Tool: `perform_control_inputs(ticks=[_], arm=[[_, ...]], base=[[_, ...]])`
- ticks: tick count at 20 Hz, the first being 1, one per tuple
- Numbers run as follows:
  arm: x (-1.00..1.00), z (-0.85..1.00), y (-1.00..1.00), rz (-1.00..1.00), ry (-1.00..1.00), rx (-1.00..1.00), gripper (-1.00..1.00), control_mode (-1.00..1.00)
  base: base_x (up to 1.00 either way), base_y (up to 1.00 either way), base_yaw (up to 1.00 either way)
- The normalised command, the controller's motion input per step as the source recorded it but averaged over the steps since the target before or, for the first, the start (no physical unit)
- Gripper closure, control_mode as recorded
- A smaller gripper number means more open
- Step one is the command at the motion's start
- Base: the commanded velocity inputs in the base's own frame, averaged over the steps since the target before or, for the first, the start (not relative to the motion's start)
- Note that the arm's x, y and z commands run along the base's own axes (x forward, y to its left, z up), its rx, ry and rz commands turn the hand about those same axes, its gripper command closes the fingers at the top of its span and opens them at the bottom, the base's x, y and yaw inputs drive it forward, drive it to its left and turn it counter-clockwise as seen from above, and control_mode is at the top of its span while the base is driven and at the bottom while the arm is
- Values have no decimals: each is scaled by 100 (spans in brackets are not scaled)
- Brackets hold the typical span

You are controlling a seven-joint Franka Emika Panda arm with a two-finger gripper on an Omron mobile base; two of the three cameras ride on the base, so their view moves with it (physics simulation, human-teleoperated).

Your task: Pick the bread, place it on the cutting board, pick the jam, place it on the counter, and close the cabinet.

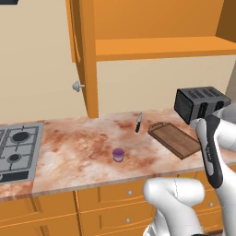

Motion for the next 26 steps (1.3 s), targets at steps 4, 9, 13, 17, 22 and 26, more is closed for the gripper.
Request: perform_control_inputs(ticks=[4, 9, 13, 17, 22, 26], arm=[[0, -28, 0, 0, 0, 0, 100, -100], [0, -30, 3, 0, 0, -1, 100, -100], [3, -25, 3, 0, 0, 0, 100, -100], [12, -20, 0, 0, 0, 0, 100, -100], [21, -21, 0, 0, 0, 0, 100, -100], [20, -25, 0, 0, 0, 0, 100, -100]], base=[[0, 0, 0], [0, 0, 0], [0, 0, 0], [0, 0, 0], [0, 0, 0], [0, 0, 0]])
